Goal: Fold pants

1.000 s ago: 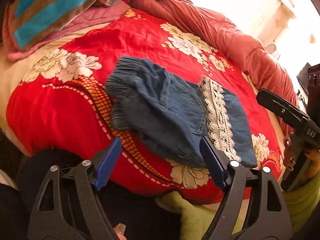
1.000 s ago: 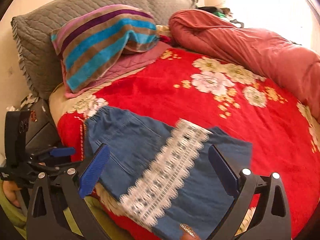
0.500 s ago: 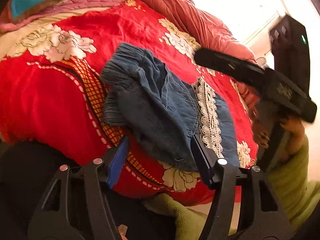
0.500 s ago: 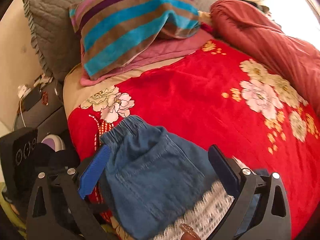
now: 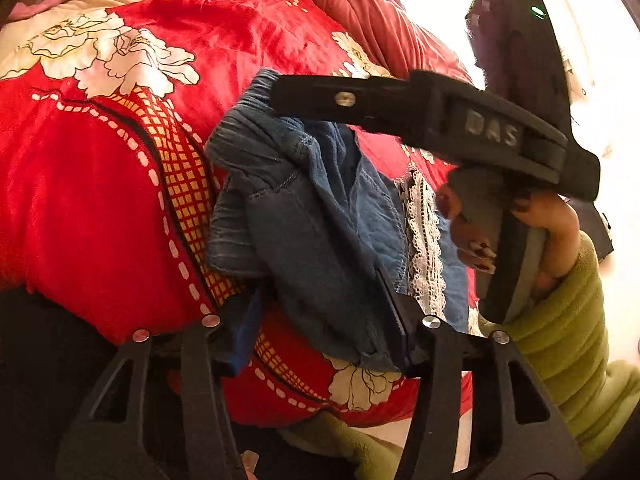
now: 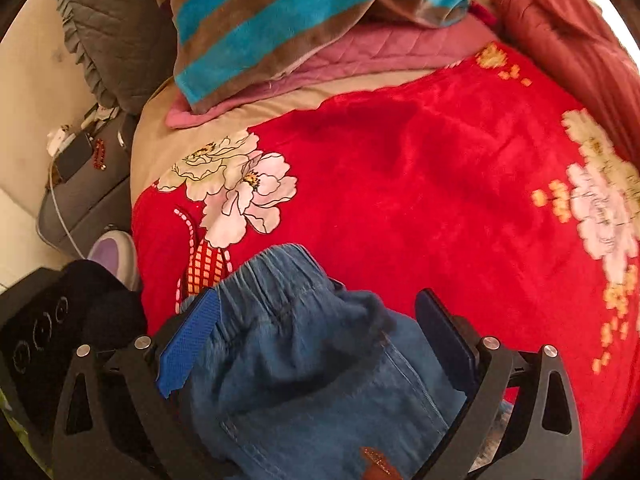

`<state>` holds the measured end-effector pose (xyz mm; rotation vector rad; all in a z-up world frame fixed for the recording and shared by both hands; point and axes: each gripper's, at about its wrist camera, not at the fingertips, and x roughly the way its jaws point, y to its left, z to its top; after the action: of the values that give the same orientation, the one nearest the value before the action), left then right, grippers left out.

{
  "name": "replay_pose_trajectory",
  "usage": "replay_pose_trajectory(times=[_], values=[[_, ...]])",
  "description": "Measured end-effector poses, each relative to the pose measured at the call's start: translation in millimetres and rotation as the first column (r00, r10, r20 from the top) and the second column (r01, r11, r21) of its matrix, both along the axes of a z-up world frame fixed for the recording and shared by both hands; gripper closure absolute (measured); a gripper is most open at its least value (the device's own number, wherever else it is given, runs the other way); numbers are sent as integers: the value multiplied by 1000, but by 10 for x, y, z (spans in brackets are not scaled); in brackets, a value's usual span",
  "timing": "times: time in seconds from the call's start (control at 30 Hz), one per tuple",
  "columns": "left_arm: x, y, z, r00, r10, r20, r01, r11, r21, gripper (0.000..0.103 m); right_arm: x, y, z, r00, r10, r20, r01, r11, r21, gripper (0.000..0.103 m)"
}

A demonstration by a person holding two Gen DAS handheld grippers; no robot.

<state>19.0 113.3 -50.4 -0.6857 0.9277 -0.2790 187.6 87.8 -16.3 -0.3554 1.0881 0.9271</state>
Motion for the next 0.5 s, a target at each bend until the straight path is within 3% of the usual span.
replay_pose_trajectory(times=[0.07,0.17,0.23,0.33,0.5], values=[[21,-4,-8,1000,0,0,0,1000,0,61,42,18,-71,999,1,-46,0,1000,16,11],[47,2,-23,1000,1,5,-1,1000,-7,66,43,26,-167,993,31,-112,-25,998,55,44],[62,5,-19,1000,-3,13,3,1000,-6,69,-2,-18,-135,995,30,-94,-23,997,74,57],[48,-27,40,999,-15,37,15,1000,-12,76,-60,-176,-3,997,15,-71,-6,992,127,68],[9,-196,299,993,-54,102,52,998,23,76,-167,-654,291,999,-29,-34,37,968,250,68]])
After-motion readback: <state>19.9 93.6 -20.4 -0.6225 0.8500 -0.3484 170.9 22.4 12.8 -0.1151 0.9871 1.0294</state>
